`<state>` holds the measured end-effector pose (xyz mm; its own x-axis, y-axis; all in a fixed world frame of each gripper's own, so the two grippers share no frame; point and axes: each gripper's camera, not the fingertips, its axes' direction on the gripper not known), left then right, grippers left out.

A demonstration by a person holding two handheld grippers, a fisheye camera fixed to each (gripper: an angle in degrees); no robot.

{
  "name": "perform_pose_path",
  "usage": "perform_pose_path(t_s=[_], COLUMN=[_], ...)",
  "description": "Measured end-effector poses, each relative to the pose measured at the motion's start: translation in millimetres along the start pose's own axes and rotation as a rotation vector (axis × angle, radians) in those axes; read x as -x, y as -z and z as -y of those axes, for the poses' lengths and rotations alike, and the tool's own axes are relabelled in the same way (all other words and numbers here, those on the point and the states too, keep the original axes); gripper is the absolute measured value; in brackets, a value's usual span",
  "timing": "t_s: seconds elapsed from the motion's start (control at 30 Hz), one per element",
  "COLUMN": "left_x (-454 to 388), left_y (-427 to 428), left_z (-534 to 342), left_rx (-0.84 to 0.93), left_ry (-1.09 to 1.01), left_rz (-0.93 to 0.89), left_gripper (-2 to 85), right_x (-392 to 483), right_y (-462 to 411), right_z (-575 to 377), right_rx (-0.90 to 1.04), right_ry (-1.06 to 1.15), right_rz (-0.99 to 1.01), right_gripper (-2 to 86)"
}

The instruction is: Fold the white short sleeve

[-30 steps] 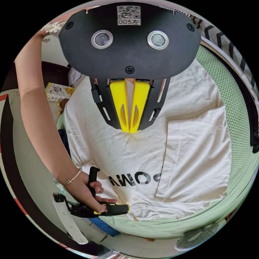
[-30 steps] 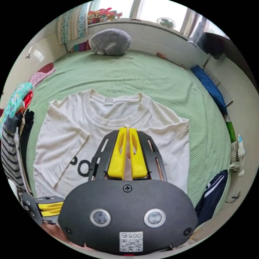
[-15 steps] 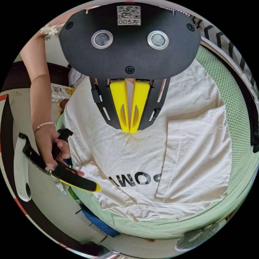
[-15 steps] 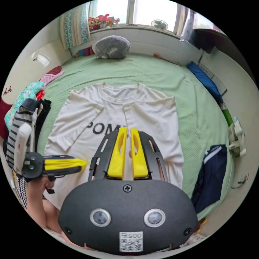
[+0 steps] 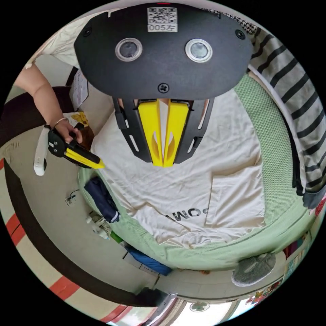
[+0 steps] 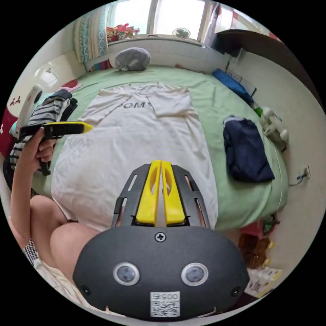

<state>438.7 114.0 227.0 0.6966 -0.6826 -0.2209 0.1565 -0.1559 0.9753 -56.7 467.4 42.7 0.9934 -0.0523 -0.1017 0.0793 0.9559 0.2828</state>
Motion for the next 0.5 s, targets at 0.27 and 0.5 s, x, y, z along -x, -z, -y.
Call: perform_pose_path(t_s=[0.27,0.5], left_x=[-42.5,-29.7], left_y=[60.0,110.9], left_z=[-98.1,-204.0], left_rx=[0.060,-0.061], left_ry=[-0.036,0.172], left_rz=[0.101,0.161], left_gripper=[-0.2,5.2], right_x=[-45.7,-82.9], right_y=[50.1,60.8], right_z=[-96.4,-157.1], right_rx=[-0.121,-0.181], right_ry=[-0.154,-0.199], right_rz=[0.003,0.055], right_gripper=[-1.3,0.8])
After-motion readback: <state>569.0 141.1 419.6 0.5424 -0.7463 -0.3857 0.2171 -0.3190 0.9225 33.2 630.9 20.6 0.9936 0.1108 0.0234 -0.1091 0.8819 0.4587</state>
